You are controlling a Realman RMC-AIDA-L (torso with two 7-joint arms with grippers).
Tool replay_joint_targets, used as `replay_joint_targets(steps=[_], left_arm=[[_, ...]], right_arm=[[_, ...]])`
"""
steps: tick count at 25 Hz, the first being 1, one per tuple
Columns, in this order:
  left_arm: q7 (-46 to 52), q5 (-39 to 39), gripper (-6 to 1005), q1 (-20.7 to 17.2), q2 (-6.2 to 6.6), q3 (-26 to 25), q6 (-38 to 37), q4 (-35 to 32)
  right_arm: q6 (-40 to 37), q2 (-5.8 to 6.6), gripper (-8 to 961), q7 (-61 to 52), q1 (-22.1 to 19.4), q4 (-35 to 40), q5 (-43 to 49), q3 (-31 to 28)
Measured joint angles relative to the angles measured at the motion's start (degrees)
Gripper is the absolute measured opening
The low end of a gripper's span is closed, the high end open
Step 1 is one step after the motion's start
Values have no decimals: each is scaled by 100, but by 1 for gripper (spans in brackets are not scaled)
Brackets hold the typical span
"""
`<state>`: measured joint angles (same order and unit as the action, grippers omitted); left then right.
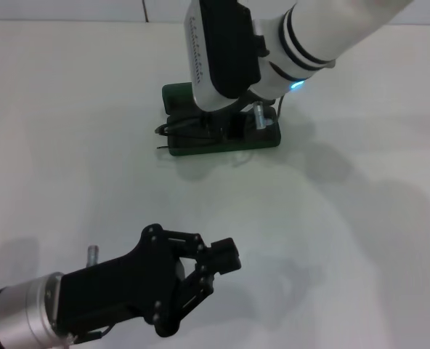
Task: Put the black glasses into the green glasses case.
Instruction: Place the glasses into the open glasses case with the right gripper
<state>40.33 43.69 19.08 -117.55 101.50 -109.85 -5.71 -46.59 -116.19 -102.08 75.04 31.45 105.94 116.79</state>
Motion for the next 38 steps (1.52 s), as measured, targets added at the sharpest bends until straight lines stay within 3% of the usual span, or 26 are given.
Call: replay_joint_targets(steps=[20,38], left_arm=[[-6,-104,82,188,-49,-106,253,64],[-7,-116,82,145,-66,-192,254,62]], right_arm=[[658,0,130,-364,-75,-180,-53,555],[607,0,133,-710,-74,-252,-40,703]])
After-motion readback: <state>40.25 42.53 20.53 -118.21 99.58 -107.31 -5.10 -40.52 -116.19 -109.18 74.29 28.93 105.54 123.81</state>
